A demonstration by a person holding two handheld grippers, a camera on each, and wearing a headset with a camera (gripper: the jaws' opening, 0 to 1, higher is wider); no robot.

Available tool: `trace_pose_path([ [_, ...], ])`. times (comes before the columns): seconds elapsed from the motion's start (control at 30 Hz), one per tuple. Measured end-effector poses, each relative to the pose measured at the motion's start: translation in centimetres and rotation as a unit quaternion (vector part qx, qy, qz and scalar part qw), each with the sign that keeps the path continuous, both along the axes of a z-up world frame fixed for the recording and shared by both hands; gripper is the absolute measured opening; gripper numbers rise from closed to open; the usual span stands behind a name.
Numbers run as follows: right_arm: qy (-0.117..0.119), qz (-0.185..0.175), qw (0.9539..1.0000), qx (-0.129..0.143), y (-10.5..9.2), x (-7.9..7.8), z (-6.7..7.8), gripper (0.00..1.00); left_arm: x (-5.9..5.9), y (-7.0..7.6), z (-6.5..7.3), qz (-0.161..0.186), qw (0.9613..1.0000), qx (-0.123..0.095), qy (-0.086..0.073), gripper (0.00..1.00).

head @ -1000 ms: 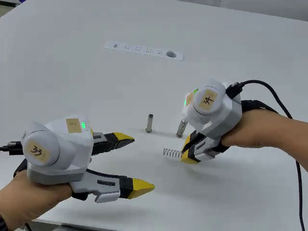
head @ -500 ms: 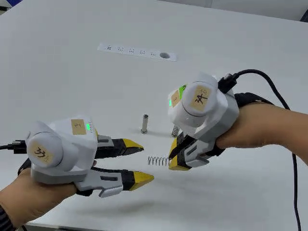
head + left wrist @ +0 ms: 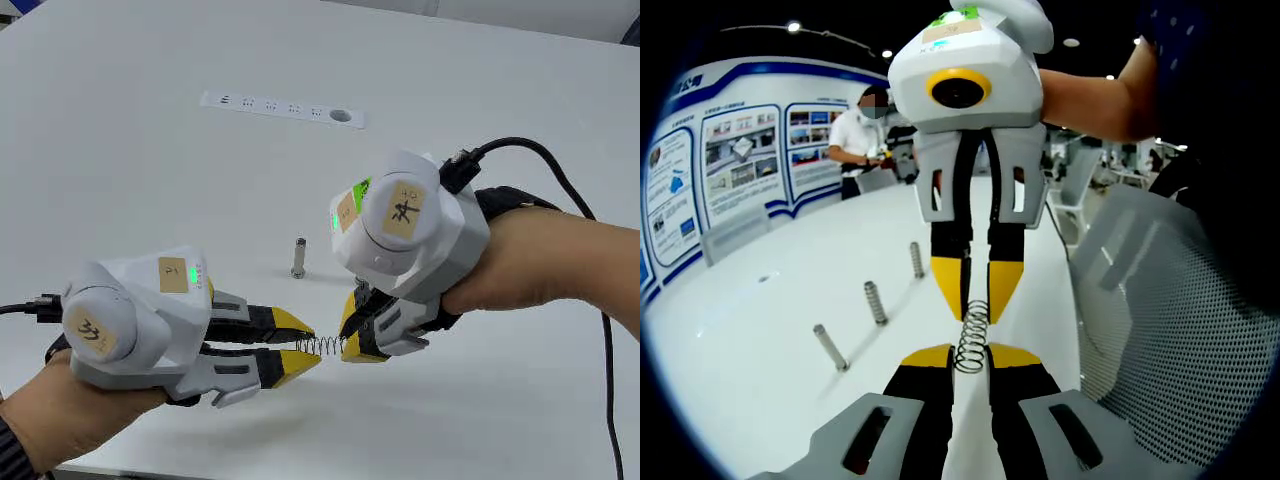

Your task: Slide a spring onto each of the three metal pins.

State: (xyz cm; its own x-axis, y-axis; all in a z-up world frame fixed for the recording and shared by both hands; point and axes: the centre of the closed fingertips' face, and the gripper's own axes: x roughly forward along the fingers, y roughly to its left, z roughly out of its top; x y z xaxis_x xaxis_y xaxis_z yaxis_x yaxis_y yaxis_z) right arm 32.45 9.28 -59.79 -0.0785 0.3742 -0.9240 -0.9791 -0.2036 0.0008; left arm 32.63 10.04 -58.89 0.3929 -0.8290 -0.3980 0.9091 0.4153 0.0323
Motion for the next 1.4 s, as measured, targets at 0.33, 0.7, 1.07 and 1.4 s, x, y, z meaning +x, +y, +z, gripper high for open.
trace_pose_path([
  [0.33,0.002,0.011,0.9999,0.007,-0.2,-0.3,0.1,0.12,-0.4,-0.2,0.1,-0.016,0.9999,-0.004,-0.001,0.1],
  [0.7,0.01,0.015,0.9998,0.001,-0.8,-0.4,-0.7,0.14,-0.6,-0.6,1.1,-0.021,0.9996,-0.019,-0.003,0.1],
  [1.07,0.014,0.006,0.999,0.043,0.9,-0.5,2.1,0.12,-0.4,-0.3,0.6,-0.011,0.9997,-0.022,0.007,0.1],
  [1.4,0.005,0.029,0.9982,0.053,3.0,-1.5,3.3,0.12,-0.4,-0.4,0.6,-0.009,0.9996,-0.027,0.008,0.1],
])
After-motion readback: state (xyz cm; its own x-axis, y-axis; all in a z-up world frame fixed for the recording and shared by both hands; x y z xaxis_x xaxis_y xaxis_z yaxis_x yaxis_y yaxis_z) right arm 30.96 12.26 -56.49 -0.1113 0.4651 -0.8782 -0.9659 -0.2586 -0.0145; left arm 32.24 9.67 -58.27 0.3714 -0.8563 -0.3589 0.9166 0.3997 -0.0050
